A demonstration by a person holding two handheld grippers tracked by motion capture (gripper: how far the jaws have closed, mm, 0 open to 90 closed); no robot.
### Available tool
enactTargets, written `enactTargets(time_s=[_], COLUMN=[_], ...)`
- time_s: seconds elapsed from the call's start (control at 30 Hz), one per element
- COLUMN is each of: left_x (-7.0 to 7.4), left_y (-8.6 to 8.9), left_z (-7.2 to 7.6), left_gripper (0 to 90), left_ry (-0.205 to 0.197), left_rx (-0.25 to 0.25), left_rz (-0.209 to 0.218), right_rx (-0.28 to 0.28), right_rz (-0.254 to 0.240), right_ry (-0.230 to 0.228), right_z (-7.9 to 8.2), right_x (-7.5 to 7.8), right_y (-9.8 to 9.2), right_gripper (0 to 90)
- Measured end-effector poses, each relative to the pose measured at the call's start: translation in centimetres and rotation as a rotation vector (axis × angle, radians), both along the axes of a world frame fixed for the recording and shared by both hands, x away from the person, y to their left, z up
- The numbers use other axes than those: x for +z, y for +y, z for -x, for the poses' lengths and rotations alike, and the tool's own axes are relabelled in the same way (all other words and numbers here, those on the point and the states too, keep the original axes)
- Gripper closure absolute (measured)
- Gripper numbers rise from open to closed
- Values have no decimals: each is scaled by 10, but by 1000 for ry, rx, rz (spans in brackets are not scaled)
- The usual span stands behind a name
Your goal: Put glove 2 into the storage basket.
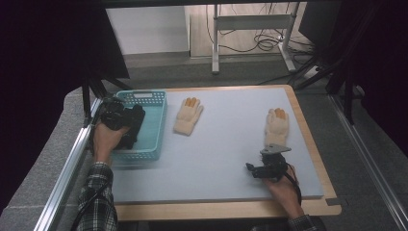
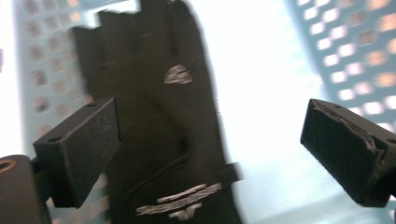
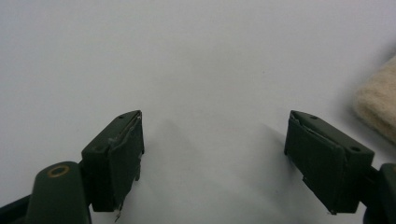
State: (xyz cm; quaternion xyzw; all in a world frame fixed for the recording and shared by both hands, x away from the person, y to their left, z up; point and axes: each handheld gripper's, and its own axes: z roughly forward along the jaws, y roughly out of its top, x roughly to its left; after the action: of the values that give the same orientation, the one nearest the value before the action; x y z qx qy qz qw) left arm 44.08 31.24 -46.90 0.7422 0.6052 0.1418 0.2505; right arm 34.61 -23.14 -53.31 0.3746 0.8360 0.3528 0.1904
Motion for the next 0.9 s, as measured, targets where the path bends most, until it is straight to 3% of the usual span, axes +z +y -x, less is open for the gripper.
enactTargets(time_s=[0.23, 0.33, 0.37, 0.77, 0.9], left_x=[3, 7, 7, 23, 24], left_y=[-20, -34, -34, -81, -101], left_z=[6, 12, 12, 48, 62], left_gripper=[35, 31, 28, 11, 0], left_ry=[-43, -91, -91, -209, -244], left_rx=[-73, -124, -124, -288, -321], left_rz=[1, -9, -9, 80, 75], right_rx=[0, 0, 0, -1, -1], right_rz=[0, 0, 0, 1, 1], right_ry=[0, 0, 0, -1, -1], right_z=[0, 0, 0, 0, 0], right_x=[0, 0, 0, 0, 0], right_y=[0, 0, 0, 0, 0], right_gripper=[195, 195, 195, 194, 193])
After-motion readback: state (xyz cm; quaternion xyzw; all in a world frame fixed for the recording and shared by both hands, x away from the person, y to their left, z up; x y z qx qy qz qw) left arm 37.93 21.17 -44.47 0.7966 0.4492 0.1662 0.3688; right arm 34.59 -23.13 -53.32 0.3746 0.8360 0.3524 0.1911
